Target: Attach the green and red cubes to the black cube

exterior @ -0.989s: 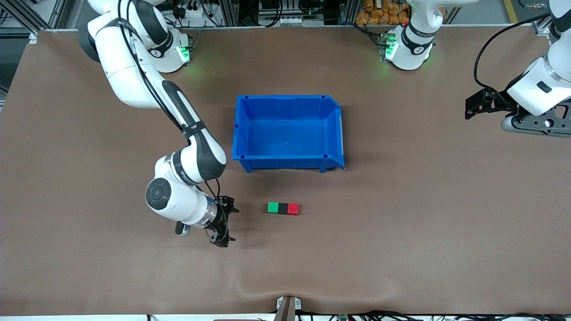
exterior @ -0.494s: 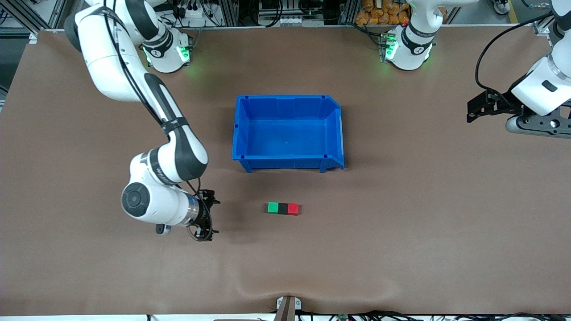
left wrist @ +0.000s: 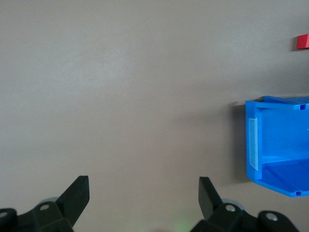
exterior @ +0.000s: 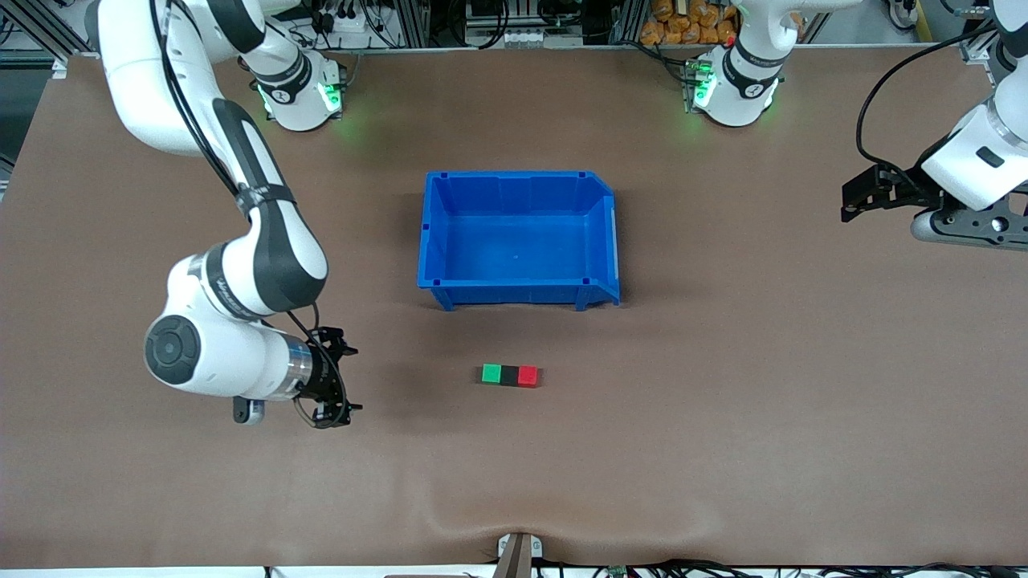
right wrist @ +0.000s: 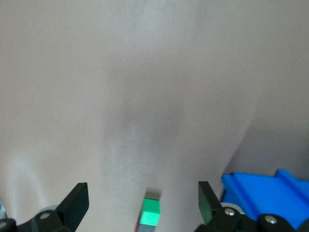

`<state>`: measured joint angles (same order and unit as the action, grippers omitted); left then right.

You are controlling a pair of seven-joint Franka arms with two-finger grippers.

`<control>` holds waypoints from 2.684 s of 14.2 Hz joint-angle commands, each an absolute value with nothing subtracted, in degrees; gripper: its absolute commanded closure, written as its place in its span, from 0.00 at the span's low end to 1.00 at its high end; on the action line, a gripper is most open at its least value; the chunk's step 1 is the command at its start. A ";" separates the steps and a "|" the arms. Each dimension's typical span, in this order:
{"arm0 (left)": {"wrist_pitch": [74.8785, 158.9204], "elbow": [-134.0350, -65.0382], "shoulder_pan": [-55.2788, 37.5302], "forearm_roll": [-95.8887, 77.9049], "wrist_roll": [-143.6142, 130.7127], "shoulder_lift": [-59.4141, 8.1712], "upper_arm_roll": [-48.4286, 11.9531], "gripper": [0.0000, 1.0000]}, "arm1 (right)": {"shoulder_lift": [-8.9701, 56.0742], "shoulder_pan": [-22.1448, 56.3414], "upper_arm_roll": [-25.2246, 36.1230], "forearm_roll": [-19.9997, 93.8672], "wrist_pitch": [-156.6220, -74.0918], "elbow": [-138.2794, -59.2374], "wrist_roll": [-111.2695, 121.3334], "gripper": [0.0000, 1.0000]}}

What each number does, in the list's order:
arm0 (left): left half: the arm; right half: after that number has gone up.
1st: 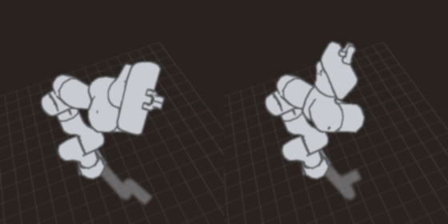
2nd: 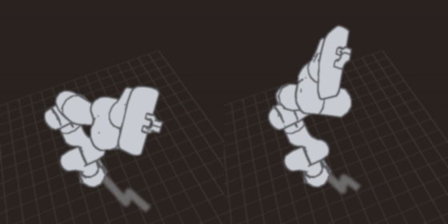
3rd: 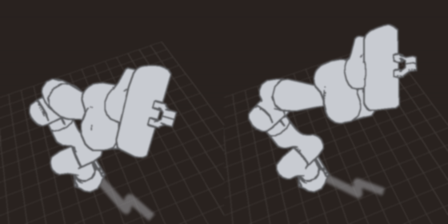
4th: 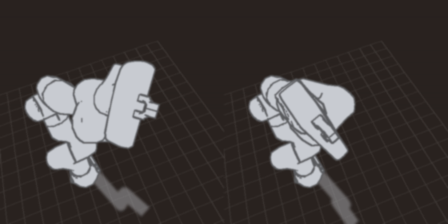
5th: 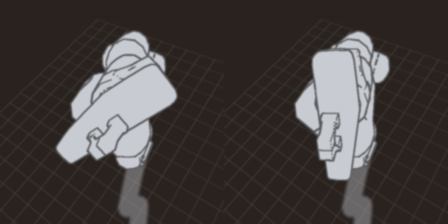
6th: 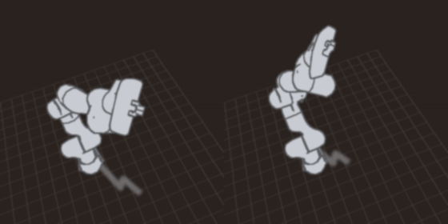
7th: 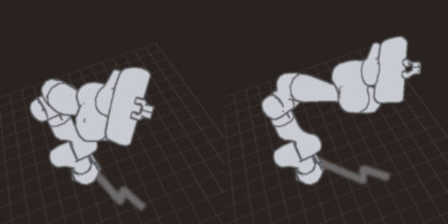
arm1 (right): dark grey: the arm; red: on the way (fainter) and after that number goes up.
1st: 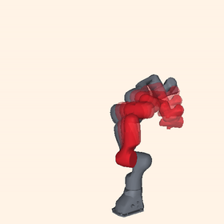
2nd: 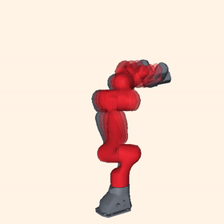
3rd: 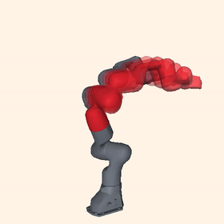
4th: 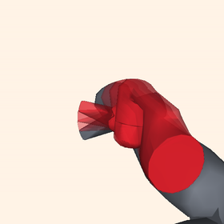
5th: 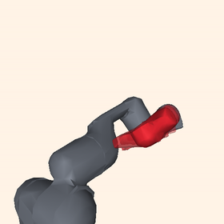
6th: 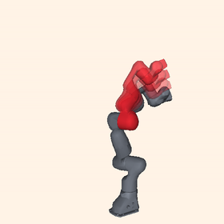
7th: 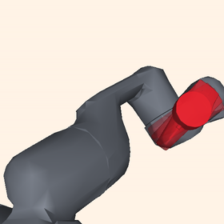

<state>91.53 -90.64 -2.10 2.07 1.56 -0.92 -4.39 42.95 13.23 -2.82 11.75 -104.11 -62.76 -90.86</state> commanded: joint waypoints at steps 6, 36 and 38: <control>91.14 -90.61 -1.49 1.23 2.29 -0.53 -4.75 0.00 | 34.64 7.65 -0.97 11.60 -90.45 -64.60 -71.56 0.00; 91.05 -91.23 -1.41 1.23 2.64 -0.44 -4.66 0.00 | 12.24 -1.06 -0.62 0.53 -72.42 -68.63 -16.79 0.00; 91.05 -91.23 -1.41 1.32 2.64 -0.44 -4.66 0.00 | 9.50 -0.97 -0.70 0.79 -72.42 -70.83 -15.22 0.00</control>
